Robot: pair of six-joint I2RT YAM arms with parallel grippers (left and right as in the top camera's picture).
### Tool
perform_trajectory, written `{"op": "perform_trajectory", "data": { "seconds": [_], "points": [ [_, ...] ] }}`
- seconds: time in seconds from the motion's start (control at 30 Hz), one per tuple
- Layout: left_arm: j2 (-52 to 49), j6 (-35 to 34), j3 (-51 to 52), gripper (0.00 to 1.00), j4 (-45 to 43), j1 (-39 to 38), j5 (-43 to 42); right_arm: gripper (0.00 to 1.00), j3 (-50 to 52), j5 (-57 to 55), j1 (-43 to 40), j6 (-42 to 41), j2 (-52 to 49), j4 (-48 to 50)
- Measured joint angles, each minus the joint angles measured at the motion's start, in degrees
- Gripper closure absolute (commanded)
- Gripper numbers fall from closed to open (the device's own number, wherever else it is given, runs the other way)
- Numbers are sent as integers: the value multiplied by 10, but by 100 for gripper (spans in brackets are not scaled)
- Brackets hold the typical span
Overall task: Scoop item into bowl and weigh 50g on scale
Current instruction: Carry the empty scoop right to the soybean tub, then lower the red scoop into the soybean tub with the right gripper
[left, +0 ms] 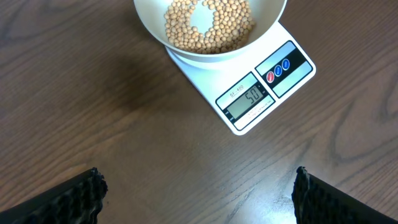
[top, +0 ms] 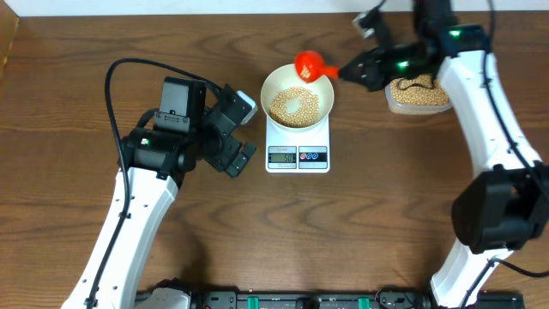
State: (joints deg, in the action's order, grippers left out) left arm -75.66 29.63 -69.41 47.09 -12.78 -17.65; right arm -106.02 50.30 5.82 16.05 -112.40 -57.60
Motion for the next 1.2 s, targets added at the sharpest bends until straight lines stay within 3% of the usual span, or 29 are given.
{"op": "perform_trajectory", "data": {
  "seconds": [0.43,0.73,0.93,1.2],
  "points": [
    [0,0,0,2,0,0,0,99,0,50,-165,4,17,-94],
    [0,0,0,2,0,0,0,99,0,5,-277,30,41,-120],
    [0,0,0,2,0,0,0,98,0,-99,-272,42,41,-111],
    [0,0,0,2,0,0,0,98,0,-265,-199,47,41,-103]
  ]
}}
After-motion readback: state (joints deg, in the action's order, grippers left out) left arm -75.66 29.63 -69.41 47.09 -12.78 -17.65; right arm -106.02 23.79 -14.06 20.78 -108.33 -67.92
